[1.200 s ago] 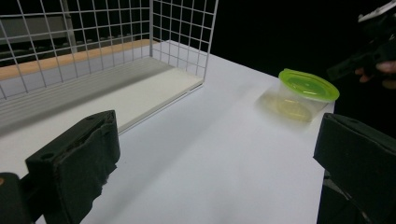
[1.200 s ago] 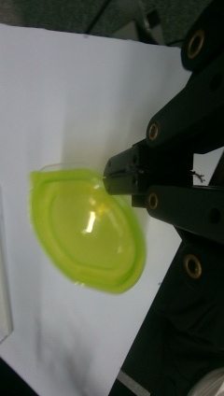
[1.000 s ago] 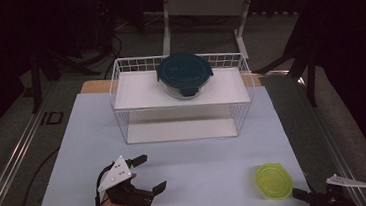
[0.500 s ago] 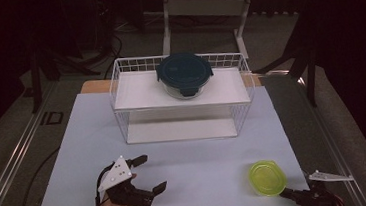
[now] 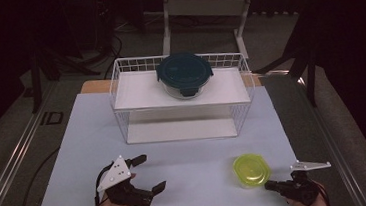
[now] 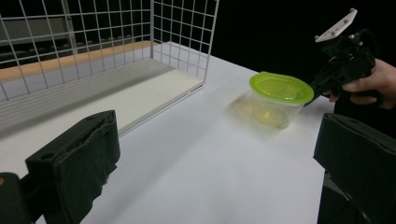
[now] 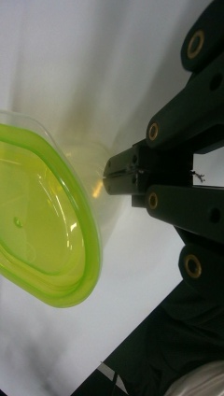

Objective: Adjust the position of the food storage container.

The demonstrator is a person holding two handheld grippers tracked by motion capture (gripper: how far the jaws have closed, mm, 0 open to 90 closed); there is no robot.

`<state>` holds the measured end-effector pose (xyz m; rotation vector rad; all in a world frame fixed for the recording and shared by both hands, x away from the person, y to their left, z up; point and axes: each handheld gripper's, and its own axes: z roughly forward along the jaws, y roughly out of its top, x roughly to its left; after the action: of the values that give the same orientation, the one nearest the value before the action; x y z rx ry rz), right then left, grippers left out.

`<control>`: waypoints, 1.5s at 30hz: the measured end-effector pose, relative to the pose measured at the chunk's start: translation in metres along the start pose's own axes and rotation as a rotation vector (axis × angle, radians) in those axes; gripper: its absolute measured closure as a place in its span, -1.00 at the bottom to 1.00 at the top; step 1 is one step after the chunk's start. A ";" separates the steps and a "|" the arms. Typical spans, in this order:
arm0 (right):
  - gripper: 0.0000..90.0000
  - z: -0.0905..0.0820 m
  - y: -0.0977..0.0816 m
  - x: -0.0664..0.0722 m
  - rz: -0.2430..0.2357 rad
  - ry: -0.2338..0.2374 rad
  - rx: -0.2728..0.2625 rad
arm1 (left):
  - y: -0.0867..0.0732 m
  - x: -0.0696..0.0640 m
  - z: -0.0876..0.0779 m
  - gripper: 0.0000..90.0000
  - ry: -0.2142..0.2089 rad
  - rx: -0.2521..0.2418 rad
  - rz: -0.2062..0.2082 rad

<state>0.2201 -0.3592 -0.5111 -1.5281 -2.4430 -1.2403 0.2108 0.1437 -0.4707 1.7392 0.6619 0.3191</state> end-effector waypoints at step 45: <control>1.00 0.044 0.038 0.006 -0.023 0.045 0.057 | 0.000 0.001 0.000 -1.00 -0.002 0.005 -0.001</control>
<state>0.2631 -0.3192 -0.5158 -1.4464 -2.4521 -1.1837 0.2109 0.1445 -0.4710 1.7438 0.6626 0.3157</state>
